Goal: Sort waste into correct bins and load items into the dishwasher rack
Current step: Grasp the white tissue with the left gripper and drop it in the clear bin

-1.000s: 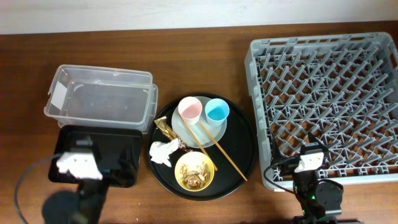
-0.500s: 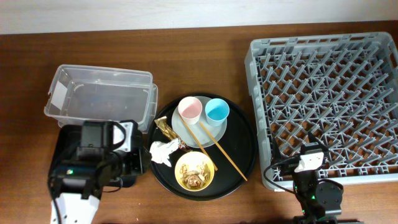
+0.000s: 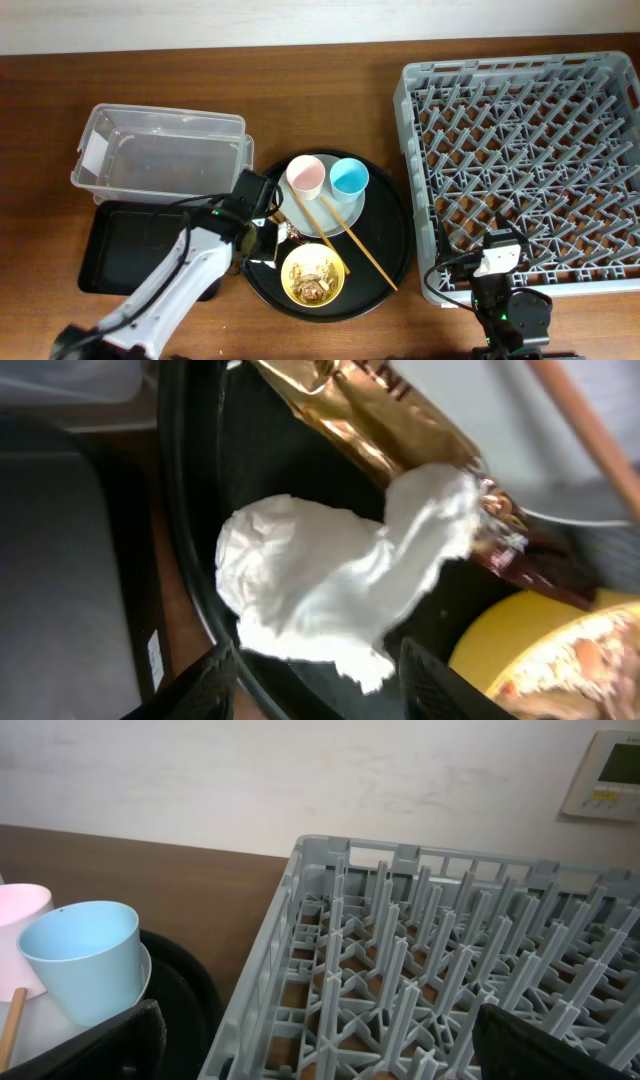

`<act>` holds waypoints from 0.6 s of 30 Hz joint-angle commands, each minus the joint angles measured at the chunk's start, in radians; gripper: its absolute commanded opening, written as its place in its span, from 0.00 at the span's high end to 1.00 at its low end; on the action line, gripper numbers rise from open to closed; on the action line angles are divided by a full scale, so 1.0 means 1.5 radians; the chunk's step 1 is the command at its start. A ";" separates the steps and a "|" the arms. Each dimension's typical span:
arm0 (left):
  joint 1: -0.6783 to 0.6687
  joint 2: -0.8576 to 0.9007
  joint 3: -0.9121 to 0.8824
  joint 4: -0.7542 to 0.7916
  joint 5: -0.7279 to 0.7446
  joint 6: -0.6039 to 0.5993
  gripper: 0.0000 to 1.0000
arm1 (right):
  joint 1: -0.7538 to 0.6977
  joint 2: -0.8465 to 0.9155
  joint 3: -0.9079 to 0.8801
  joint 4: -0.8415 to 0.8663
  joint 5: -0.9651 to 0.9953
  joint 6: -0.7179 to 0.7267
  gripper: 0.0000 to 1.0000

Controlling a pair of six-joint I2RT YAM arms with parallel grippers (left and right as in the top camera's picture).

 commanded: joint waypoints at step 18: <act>-0.002 0.107 -0.028 0.065 -0.010 -0.010 0.94 | -0.004 -0.003 -0.003 -0.003 0.006 0.005 0.01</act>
